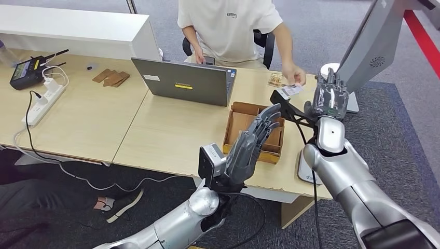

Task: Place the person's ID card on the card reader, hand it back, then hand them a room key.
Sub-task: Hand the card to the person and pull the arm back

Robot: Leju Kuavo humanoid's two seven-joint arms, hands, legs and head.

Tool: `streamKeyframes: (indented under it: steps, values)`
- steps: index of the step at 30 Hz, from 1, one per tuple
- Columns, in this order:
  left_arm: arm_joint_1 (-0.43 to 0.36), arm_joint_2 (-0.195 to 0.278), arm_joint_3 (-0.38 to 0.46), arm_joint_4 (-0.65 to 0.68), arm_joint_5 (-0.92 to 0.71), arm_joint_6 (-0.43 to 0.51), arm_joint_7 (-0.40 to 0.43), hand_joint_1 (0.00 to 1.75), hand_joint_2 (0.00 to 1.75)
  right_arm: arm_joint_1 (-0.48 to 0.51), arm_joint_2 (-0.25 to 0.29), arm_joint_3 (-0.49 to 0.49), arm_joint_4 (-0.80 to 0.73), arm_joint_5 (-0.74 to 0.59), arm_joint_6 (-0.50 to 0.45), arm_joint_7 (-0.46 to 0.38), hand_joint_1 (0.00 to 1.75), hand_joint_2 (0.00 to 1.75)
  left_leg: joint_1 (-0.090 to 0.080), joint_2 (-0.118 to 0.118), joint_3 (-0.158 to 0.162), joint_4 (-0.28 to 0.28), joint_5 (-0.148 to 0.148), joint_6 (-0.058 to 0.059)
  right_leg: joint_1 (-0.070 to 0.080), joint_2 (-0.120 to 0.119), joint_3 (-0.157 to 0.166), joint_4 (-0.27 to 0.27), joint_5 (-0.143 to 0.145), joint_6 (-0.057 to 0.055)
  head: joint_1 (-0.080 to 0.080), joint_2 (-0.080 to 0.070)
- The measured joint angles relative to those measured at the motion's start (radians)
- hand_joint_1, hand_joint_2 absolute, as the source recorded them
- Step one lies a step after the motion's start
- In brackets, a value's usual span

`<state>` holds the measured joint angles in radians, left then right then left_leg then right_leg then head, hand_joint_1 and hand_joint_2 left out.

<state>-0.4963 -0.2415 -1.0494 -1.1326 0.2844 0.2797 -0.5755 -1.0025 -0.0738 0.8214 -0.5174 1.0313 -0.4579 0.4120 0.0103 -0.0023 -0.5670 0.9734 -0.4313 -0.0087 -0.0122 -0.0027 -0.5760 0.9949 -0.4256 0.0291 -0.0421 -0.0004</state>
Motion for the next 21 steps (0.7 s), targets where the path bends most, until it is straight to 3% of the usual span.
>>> streamKeyframes:
  steps: [12, 14, 16, 18, 21]
  values:
    - [0.002, 0.0, 0.0, 0.0, -0.006, 0.006, 0.007, 0.0, 0.0, -0.002, -0.001, -0.012, -0.005, -0.069, -0.04, -0.025, 0.0, 1.75, 0.0, 0.0, 0.0, 0.0, 0.0, 0.0, 0.0, 0.0, 0.0, 0.0, 0.0, 0.0, 0.0, 0.0]
    - [0.005, 0.002, 0.0, -0.002, -0.016, 0.022, 0.015, 0.0, 0.0, 0.002, 0.0, -0.039, -0.028, -0.18, -0.09, -0.092, 0.0, 1.75, 0.0, 0.0, 0.0, 0.0, 0.0, 0.0, 0.0, 0.0, 0.0, 0.0, 0.0, 0.0, 0.0, 0.0]
    - [0.014, 0.013, 0.006, -0.013, -0.039, 0.058, 0.036, 0.0, 0.0, 0.045, 0.008, -0.087, -0.134, -0.404, -0.151, -0.231, 0.0, 1.75, 0.0, 0.0, 0.0, 0.0, 0.0, 0.0, 0.0, 0.0, 0.0, 0.0, 0.0, 0.0, 0.0, 0.0]
    - [0.023, 0.026, 0.015, -0.028, -0.058, 0.087, 0.055, 0.0, 0.0, 0.107, 0.015, -0.112, -0.258, -0.555, -0.171, -0.319, 0.0, 1.75, 0.0, 0.0, 0.0, 0.0, 0.0, 0.0, 0.0, 0.0, 0.0, 0.0, 0.0, 0.0, 0.0, 0.0]
    - [0.025, 0.034, 0.025, -0.038, -0.065, 0.095, 0.061, 0.0, 0.0, 0.156, 0.014, -0.11, -0.343, -0.581, -0.158, -0.331, 0.0, 1.75, 0.0, 0.0, 0.0, 0.0, 0.0, 0.0, 0.0, 0.0, 0.0, 0.0, 0.0, 0.0, 0.0, 0.0]
